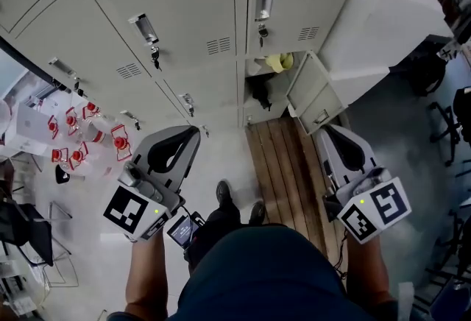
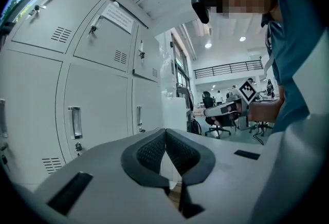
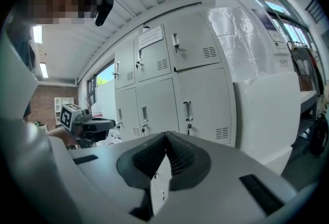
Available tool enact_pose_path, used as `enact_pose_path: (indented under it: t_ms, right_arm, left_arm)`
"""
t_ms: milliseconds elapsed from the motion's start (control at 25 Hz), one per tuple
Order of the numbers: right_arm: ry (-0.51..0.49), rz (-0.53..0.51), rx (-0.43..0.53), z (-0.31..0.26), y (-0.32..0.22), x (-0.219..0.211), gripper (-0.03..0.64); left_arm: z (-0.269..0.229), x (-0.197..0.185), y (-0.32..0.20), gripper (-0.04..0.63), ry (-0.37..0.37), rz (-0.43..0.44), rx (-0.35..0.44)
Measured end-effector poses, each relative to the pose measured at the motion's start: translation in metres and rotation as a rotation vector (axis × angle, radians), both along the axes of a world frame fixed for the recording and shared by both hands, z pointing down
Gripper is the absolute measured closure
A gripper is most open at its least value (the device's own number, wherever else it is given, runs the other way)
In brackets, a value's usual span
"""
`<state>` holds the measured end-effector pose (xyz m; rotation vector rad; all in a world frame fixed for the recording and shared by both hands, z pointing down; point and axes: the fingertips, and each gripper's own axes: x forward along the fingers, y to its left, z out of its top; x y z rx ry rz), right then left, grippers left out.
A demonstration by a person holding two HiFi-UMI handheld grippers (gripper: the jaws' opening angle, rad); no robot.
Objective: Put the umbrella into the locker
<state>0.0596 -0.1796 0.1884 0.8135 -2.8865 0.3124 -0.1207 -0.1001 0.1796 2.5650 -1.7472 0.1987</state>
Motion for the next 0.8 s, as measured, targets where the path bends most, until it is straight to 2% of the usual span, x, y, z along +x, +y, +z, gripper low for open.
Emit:
enact_pose_path:
  t_ms: [80, 240, 440, 800]
  right_arm:
    - [0.013, -0.005, 0.006, -0.003, 0.006, 0.005, 0.578]
    - [0.010, -0.003, -0.001, -0.005, 0.013, 0.015, 0.578]
    - [0.002, 0.008, 0.005, -0.008, 0.016, 0.029, 0.578]
    - [0.000, 0.019, -0.012, 0.000, 0.027, 0.046, 0.578]
  left_arm:
    - [-0.007, 0.007, 0.003, 0.577, 0.001, 0.008, 0.020]
    - [-0.008, 0.021, 0.011, 0.577, -0.003, 0.021, 0.001]
    - [-0.015, 0.039, 0.016, 0.577, 0.013, 0.047, 0.014]
    - [-0.009, 0.048, 0.030, 0.577, -0.012, 0.030, -0.005]
